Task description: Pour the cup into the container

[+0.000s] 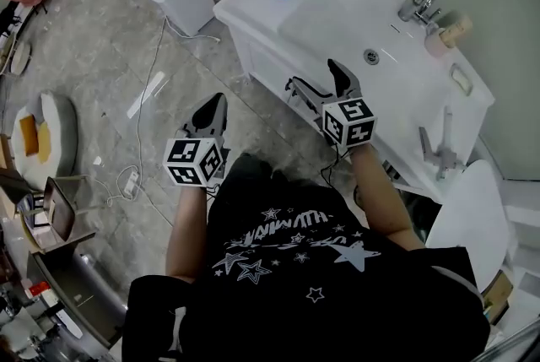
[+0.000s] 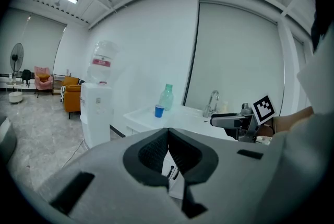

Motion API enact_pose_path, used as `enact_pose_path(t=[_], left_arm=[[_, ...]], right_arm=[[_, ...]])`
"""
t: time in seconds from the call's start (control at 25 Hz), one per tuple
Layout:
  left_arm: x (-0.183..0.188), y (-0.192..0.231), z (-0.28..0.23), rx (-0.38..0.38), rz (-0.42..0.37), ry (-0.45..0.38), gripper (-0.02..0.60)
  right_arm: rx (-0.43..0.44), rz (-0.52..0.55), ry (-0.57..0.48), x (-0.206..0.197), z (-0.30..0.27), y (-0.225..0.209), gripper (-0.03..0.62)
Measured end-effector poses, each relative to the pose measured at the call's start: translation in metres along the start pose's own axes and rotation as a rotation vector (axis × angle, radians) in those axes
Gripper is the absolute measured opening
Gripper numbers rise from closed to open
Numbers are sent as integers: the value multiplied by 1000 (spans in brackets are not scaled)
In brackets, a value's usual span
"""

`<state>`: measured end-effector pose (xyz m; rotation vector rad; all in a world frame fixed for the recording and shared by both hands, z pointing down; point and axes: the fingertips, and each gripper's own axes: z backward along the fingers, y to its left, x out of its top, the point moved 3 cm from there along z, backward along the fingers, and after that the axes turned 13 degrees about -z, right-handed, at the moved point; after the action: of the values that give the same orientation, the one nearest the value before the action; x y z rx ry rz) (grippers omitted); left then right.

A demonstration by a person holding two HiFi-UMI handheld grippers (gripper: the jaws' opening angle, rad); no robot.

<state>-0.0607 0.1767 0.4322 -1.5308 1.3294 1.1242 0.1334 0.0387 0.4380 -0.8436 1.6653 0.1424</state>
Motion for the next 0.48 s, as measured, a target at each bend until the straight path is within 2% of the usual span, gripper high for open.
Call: enact_pose_path(t=[0.24,0.48], left_arm=[[5,26,-41,-18,4,-7,10],[21,65,-108,-66,-3,-29,10]], right_arm=[[-26,-11,11,11,-30,-26,397],[-53,-10,36,35,-76,-57,397]])
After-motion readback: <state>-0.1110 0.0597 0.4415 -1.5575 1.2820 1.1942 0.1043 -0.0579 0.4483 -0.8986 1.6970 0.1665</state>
